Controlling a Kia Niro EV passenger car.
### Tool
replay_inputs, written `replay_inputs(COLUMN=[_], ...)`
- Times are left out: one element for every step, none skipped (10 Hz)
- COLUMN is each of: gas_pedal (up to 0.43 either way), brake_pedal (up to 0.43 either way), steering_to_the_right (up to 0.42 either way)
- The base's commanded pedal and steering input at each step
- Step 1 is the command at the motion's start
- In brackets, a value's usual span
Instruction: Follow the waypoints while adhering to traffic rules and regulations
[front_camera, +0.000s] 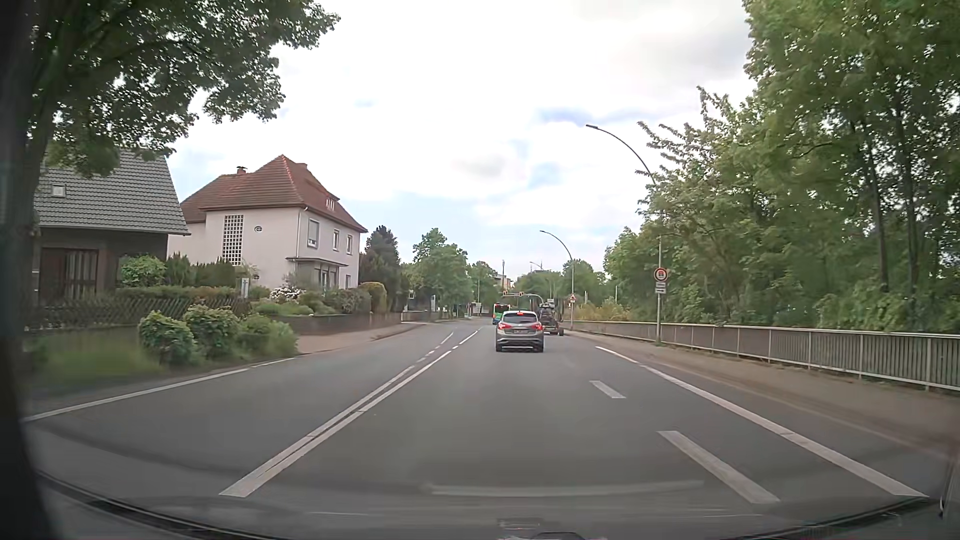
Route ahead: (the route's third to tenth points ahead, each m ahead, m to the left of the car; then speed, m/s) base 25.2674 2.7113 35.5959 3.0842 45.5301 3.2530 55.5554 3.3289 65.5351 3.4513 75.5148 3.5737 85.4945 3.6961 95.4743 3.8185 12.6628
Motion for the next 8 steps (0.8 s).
replay_inputs(gas_pedal=[0.020, 0.000, 0.000, 0.000, 0.000, 0.000, 0.000, 0.000], brake_pedal=[0.000, 0.000, 0.000, 0.000, 0.000, 0.000, 0.000, 0.000], steering_to_the_right=[-0.011, -0.010, -0.008, -0.008, -0.008, -0.007, -0.007, -0.007])
